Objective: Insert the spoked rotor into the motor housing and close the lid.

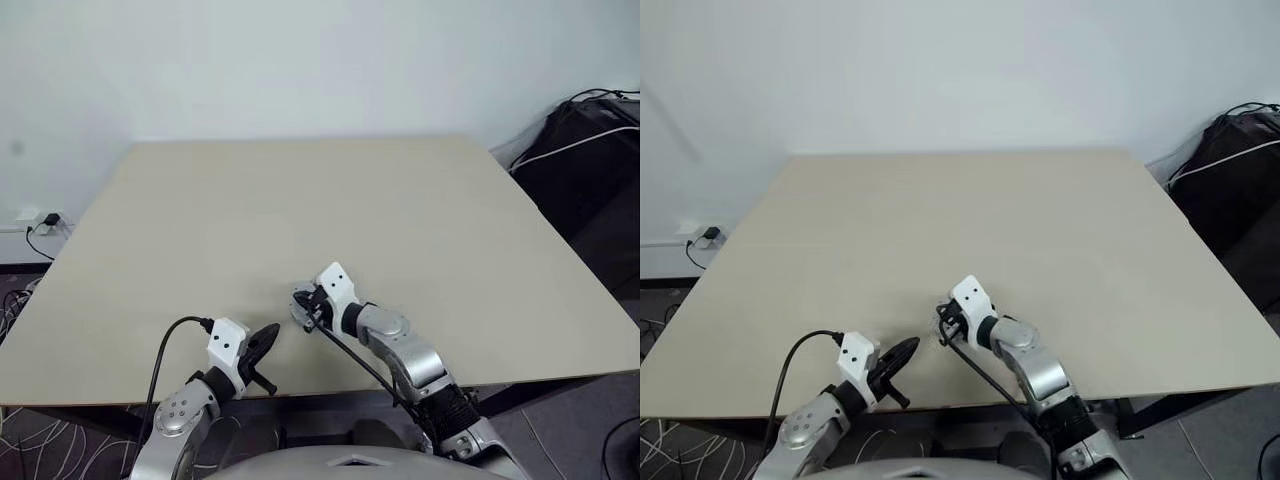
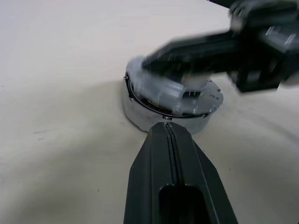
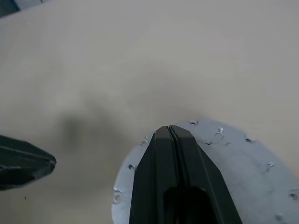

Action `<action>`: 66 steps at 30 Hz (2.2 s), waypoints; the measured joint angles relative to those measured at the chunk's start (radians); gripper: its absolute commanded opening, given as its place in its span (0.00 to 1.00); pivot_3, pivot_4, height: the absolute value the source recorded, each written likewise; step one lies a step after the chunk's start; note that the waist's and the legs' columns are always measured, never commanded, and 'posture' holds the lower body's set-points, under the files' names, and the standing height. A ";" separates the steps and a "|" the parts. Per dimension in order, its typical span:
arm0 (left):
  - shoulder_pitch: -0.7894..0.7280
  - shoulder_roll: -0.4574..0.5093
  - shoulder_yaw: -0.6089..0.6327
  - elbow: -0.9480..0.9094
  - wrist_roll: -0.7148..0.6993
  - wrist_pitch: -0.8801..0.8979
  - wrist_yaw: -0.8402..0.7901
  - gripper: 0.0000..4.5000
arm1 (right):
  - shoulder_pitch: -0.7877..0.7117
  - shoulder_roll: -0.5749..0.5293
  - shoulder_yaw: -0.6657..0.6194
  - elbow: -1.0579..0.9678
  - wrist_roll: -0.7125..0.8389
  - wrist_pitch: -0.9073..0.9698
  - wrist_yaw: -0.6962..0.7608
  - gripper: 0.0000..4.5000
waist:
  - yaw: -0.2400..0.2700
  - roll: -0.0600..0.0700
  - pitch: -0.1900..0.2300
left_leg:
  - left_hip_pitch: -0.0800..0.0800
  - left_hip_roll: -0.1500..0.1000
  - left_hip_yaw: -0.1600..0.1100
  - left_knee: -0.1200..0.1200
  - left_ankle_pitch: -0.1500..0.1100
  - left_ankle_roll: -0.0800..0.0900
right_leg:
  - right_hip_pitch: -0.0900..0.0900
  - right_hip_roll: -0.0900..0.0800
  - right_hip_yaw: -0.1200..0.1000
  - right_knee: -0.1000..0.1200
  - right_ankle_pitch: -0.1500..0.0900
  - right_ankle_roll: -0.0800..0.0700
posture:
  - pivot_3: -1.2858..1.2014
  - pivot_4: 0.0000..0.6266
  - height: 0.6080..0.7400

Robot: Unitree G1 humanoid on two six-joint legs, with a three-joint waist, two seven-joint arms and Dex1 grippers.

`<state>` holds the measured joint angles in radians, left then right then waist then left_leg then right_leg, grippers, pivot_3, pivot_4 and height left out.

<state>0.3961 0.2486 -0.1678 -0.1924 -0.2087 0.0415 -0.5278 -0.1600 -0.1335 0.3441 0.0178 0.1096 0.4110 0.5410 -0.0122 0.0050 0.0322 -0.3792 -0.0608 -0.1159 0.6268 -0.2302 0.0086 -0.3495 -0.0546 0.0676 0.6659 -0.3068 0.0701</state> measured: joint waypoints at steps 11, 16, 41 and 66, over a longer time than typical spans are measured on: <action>-0.022 -0.001 -0.002 0.000 0.000 -0.001 -0.008 0.00 | -0.034 -0.156 -0.039 -0.001 0.014 -0.079 0.138 0.65 | 0.000 -0.001 0.001 | 0.000 0.000 0.000 0.000 0.002 0.003 | 0.000 0.000 0.000 0.000 0.000 0.000 | 0.52 0.00 1.00; -0.022 -0.002 -0.002 0.000 -0.001 -0.003 -0.018 0.00 | -0.064 -0.181 -0.033 0.042 0.016 -0.087 0.225 0.99 | 0.001 -0.002 0.002 | 0.000 0.000 0.000 0.000 0.002 0.003 | 0.000 -0.001 0.000 0.000 0.000 -0.001 | 0.52 0.00 1.00; -0.008 -0.009 0.001 0.001 -0.001 -0.030 -0.015 0.00 | -0.166 -0.156 0.004 0.242 -0.029 -0.117 0.333 0.80 | 0.001 -0.002 0.002 | 0.000 0.000 0.000 0.000 0.002 0.003 | 0.000 0.000 0.000 0.000 0.002 -0.003 | 0.52 0.00 1.00; -0.009 -0.009 0.002 0.015 -0.001 -0.030 -0.017 0.00 | -0.166 -0.155 0.027 0.219 -0.069 -0.101 0.284 0.71 | 0.001 -0.002 0.002 | 0.000 0.000 0.000 0.000 0.002 0.003 | 0.000 0.000 0.000 0.000 0.002 -0.002 | 0.52 0.00 1.00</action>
<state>0.3873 0.2393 -0.1662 -0.1770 -0.2101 0.0112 -0.5450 -0.3260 -0.2887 0.3709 0.2369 0.0407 0.3105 0.8248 -0.0109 0.0030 0.0346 -0.3792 -0.0613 -0.1158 0.6267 -0.2286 0.0114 -0.3492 -0.0548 0.0673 0.6657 -0.3052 0.0678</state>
